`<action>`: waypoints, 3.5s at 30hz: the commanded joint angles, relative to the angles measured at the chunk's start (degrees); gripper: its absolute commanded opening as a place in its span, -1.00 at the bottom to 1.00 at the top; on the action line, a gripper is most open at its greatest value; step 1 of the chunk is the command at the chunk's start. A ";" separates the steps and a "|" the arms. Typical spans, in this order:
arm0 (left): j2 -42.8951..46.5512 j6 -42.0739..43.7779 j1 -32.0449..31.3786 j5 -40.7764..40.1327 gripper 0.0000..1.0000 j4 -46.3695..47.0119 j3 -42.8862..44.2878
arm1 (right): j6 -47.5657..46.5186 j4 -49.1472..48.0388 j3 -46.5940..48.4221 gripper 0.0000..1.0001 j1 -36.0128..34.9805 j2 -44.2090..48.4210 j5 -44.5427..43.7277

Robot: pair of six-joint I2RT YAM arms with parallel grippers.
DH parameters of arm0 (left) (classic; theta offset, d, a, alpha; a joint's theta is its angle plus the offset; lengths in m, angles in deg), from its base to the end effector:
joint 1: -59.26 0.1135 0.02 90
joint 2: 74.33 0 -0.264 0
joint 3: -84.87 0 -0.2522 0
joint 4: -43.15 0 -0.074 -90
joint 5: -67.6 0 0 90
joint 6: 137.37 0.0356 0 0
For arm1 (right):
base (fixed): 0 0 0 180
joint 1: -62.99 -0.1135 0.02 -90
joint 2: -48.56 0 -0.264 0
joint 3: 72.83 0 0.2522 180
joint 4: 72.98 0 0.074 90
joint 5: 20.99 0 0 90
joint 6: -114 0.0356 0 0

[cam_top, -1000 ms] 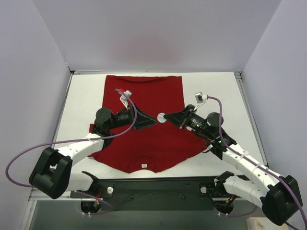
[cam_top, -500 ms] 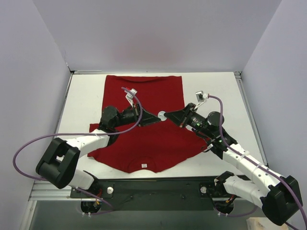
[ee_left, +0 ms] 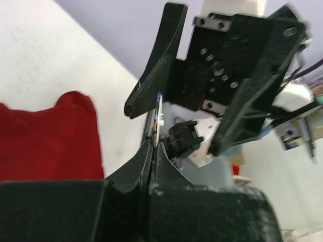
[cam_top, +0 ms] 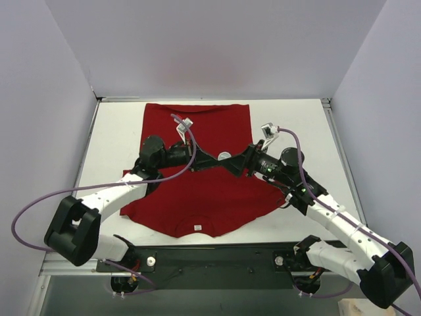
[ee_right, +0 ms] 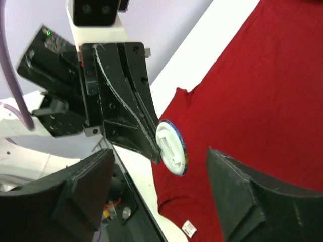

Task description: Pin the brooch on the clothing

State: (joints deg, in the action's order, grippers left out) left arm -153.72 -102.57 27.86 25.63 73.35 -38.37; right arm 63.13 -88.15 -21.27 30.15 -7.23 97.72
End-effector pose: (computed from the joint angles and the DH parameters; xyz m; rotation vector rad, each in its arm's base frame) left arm 0.2432 -0.1795 0.2888 0.4620 1.7170 -1.7548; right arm 0.1809 0.1371 0.3332 -0.3780 1.5065 1.3635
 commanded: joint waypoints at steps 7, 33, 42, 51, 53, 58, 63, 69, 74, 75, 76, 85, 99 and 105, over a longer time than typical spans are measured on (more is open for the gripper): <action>8.47 33.74 0.20 1.36 -1.00 -53.33 17.53 | -12.41 13.01 14.40 0.69 4.80 -5.11 19.70; 10.05 57.84 -0.51 6.99 -1.00 -88.09 25.73 | -33.16 41.85 27.76 0.29 -2.05 -18.56 31.76; 10.14 58.10 -2.00 8.04 -1.00 -88.08 25.20 | -32.63 40.62 29.43 0.00 -5.13 -22.25 33.51; 10.58 57.84 -2.26 7.43 -1.00 -86.77 23.79 | -32.98 40.44 29.26 -1.00 -5.48 -23.22 34.13; 11.02 57.40 -2.18 6.29 -1.00 -86.59 23.97 | -32.98 40.53 29.43 -1.00 -5.57 -23.22 33.61; 12.51 55.56 -1.12 1.38 -0.65 -83.70 25.11 | -33.16 39.66 28.65 -1.00 -5.48 -20.77 28.70; 15.75 51.60 0.11 -2.76 0.13 -77.21 25.20 | -30.71 36.50 26.11 -1.00 -5.39 -16.73 19.91; 19.97 44.14 0.72 -7.95 0.60 -65.45 20.46 | -26.84 29.38 21.89 -1.00 -5.04 -11.19 11.21; 21.65 31.41 1.08 -7.87 0.68 -49.19 11.70 | -20.35 17.96 15.12 -1.00 -4.87 -4.96 4.52; 21.83 27.29 1.08 -6.39 0.69 -41.41 10.01 | -19.46 16.20 14.15 -1.00 -4.87 -4.07 3.90; 21.91 24.99 1.08 -6.37 0.69 -37.85 8.60 | -18.23 12.36 12.84 -1.00 -4.78 -3.11 2.59; 17.09 13.90 1.16 -1.55 0.66 -18.76 3.93 | -10.84 0.45 7.20 -1.00 -4.34 0.95 4.33; 13.57 9.93 1.16 1.63 -0.19 -11.00 2.70 | -9.25 1.24 7.81 -1.00 -3.72 0.51 6.97; 13.39 10.73 1.16 2.24 -0.35 -12.15 3.40 | -9.25 1.15 7.20 -1.00 -3.46 0.77 6.97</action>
State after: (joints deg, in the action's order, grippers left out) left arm -140.30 -92.16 28.70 26.33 58.14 -35.94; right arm 54.00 -82.68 -14.45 26.00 -6.84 103.32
